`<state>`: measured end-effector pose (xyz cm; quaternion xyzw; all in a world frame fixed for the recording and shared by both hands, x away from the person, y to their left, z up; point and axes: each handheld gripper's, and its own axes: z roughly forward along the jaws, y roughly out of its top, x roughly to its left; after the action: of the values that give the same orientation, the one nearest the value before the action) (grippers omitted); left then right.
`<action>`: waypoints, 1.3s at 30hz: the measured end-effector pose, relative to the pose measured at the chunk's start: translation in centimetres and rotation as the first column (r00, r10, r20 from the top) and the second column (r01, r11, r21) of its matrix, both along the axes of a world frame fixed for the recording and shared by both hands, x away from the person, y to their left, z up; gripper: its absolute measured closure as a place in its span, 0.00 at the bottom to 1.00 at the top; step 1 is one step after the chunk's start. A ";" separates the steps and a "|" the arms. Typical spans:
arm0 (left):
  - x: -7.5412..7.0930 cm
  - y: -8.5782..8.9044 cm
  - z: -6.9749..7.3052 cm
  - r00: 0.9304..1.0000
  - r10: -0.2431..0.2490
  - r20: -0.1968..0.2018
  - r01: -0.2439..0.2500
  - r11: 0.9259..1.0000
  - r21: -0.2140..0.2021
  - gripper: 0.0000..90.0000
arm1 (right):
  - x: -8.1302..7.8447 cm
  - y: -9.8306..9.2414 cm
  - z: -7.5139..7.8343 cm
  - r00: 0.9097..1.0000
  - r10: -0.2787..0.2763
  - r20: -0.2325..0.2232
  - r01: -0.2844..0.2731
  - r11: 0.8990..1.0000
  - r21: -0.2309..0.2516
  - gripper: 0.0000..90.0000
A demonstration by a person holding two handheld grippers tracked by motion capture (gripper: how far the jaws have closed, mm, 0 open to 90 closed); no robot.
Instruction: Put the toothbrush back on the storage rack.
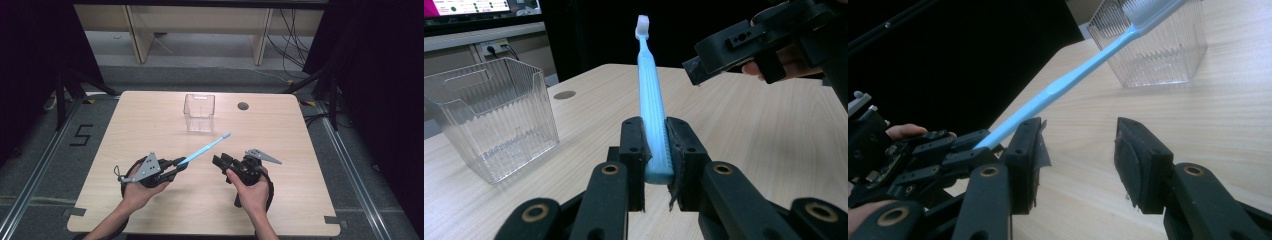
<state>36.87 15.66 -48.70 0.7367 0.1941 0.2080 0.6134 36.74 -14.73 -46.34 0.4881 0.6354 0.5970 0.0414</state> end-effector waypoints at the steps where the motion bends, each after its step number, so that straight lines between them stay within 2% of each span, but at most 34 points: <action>1: -0.1 0.0 0.0 1.000 0.008 0.001 -0.008 1.000 -0.008 0.87 | 0.1 0.2 0.1 1.000 0.004 0.000 -0.004 1.000 -0.004 0.61; 2: -0.1 0.0 0.0 1.000 0.010 0.000 -0.010 1.000 -0.010 0.87 | 0.1 0.4 0.3 1.000 0.005 -0.008 -0.005 1.000 -0.007 0.60; 3: -0.1 0.0 0.0 1.000 0.007 -0.001 -0.007 1.000 -0.010 0.87 | 0.3 0.5 0.3 1.000 0.004 0.013 -0.004 1.000 -0.010 0.60; 5: -0.1 0.0 -0.1 1.000 0.007 -0.004 -0.007 1.000 -0.007 0.87 | 0.4 0.8 0.4 1.000 0.010 0.000 -0.010 1.000 -0.003 0.60; 7: -0.1 -0.2 -0.3 1.000 0.003 -0.005 -0.003 1.000 -0.016 0.87 | 0.6 1.1 0.5 1.000 0.013 0.016 -0.012 1.000 -0.014 0.60; 8: -0.1 -0.2 -0.3 1.000 0.002 -0.008 -0.003 1.000 -0.015 0.87 | 0.7 1.3 0.6 1.000 0.011 0.001 -0.011 1.000 -0.009 0.60; 11: -0.3 -0.3 -0.3 1.000 0.004 -0.010 -0.004 1.000 -0.013 0.87 | 1.0 1.5 0.6 1.000 0.013 0.008 -0.013 1.000 -0.012 0.60; 12: -0.3 -0.3 -0.3 1.000 0.004 -0.008 -0.004 1.000 -0.014 0.87 | 1.1 1.6 0.6 1.000 0.016 -0.012 -0.016 1.000 -0.002 0.60; 13: -0.3 -0.3 -0.3 1.000 0.002 -0.009 -0.002 1.000 -0.014 0.87 | 1.2 1.6 0.6 1.000 0.017 -0.001 -0.017 1.000 -0.007 0.60; 17: -0.3 -0.3 -0.4 1.000 0.002 -0.007 -0.002 1.000 -0.016 0.87 | 1.4 1.7 0.6 1.000 0.013 -0.019 -0.012 1.000 0.013 0.59; 19: -0.4 -0.4 -0.4 1.000 0.001 -0.008 -0.001 1.000 -0.018 0.87 | 1.7 1.6 0.6 1.000 0.004 -0.004 -0.004 1.000 0.006 0.59; 22: -0.4 -0.4 -0.4 1.000 0.000 -0.007 0.000 1.000 -0.021 0.87 | 2.0 1.6 0.6 1.000 0.004 -0.027 -0.003 0.999 0.033 0.58; 23: -0.4 -0.5 -0.4 1.000 0.001 -0.008 -0.001 1.000 -0.025 0.87 | 2.1 1.6 0.6 1.000 0.002 -0.028 -0.001 1.000 0.025 0.58; 24: -0.4 -0.5 -0.4 1.000 0.000 -0.009 -0.001 1.000 -0.026 0.87 | 2.0 1.6 0.6 0.999 0.000 -0.050 0.003 0.999 0.048 0.58; 25: -0.4 -0.5 -0.4 1.000 0.001 -0.011 -0.001 1.000 -0.026 0.87 | 2.2 1.6 0.5 0.999 0.009 -0.034 -0.007 0.999 0.043 0.58; 26: -0.5 -0.5 -0.4 1.000 0.000 -0.011 -0.001 1.000 -0.026 0.87 | 2.3 1.6 0.5 0.999 -0.005 -0.038 0.007 0.999 0.043 0.58; 30: -0.5 -0.8 -0.6 1.000 0.000 -0.018 -0.001 0.999 -0.033 0.87 | 2.6 1.7 0.7 0.999 -0.002 -0.042 0.005 0.998 0.056 0.58; 31: -0.6 -0.8 -0.6 1.000 0.000 -0.019 -0.001 1.000 -0.025 0.87 | 2.6 1.8 0.7 0.998 -0.011 -0.057 0.015 0.997 0.072 0.58; 32: -0.6 -0.8 -0.7 1.000 -0.001 -0.019 0.000 1.000 -0.027 0.87 | 2.8 1.8 0.7 0.999 0.001 -0.044 0.002 0.998 0.066 0.58; 34: -0.7 -0.9 -0.7 1.000 0.000 -0.021 -0.001 1.000 -0.027 0.87 | 2.9 2.0 0.6 0.999 -0.012 -0.046 0.015 0.998 0.056 0.58; 35: -0.7 -0.9 -0.8 1.000 0.000 -0.025 -0.001 1.000 -0.026 0.87 | 3.0 2.0 0.6 0.999 0.003 -0.042 0.000 0.998 0.066 0.59; 39: -0.8 -1.2 -1.1 0.999 -0.001 -0.036 0.000 1.000 -0.030 0.87 | 3.2 2.2 0.5 1.000 -0.014 -0.024 0.015 0.998 0.053 0.68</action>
<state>36.07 14.42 -49.76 0.7313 0.2079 0.1914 0.6207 39.93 -12.48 -45.86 0.5007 0.6162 0.6074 0.0253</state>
